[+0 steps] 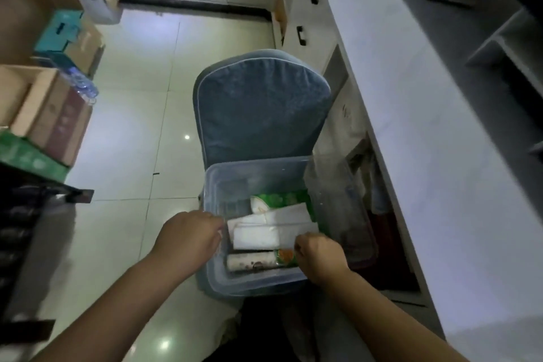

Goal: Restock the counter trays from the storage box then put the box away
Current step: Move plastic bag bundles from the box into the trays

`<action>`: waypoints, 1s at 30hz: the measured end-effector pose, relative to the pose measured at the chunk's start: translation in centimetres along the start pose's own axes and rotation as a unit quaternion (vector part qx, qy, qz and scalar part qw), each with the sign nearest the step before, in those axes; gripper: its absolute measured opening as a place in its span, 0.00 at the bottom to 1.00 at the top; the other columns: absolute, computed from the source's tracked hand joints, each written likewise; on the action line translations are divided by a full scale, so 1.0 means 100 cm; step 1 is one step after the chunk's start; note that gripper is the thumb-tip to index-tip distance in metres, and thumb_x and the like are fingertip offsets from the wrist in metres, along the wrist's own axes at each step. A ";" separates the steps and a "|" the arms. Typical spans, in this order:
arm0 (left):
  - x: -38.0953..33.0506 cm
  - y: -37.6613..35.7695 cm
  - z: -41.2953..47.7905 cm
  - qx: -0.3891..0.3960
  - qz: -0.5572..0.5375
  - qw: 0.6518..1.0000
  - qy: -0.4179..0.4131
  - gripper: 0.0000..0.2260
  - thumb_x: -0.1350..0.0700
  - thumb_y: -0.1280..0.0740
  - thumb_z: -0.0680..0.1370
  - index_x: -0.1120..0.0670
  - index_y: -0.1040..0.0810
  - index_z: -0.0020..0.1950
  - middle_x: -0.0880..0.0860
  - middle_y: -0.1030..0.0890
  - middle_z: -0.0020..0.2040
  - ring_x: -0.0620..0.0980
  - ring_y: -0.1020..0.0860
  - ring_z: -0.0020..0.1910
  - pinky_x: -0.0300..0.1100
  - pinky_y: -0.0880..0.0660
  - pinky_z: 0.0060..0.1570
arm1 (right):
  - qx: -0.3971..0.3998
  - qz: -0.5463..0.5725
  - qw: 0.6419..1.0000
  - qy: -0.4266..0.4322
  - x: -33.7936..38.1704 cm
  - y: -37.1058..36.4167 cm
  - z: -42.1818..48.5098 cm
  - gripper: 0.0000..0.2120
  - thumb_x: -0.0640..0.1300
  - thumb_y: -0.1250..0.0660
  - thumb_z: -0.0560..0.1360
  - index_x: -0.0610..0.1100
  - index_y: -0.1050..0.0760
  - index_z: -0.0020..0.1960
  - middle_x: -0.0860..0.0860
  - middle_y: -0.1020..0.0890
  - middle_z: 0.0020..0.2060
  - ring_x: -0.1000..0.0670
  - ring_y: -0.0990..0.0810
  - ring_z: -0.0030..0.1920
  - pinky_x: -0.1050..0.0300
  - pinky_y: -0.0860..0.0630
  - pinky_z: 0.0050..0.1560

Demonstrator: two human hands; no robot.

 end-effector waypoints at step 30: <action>0.048 -0.129 0.130 0.022 -0.068 0.991 0.109 0.07 0.59 0.23 0.64 0.53 0.16 0.40 0.51 0.16 0.34 0.50 0.19 0.31 0.41 0.21 0.29 | 0.275 -0.032 0.960 0.050 -0.051 -0.202 0.216 0.18 0.50 0.33 0.72 0.45 0.26 0.59 0.45 0.27 0.61 0.43 0.27 0.58 0.53 0.30 0.56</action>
Point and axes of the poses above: each hand's wrist, its own z-axis towards the middle knuckle, its own y-axis out of the back of the hand, x = y × z, the point moved 1 cm from there along z, towards the middle knuckle
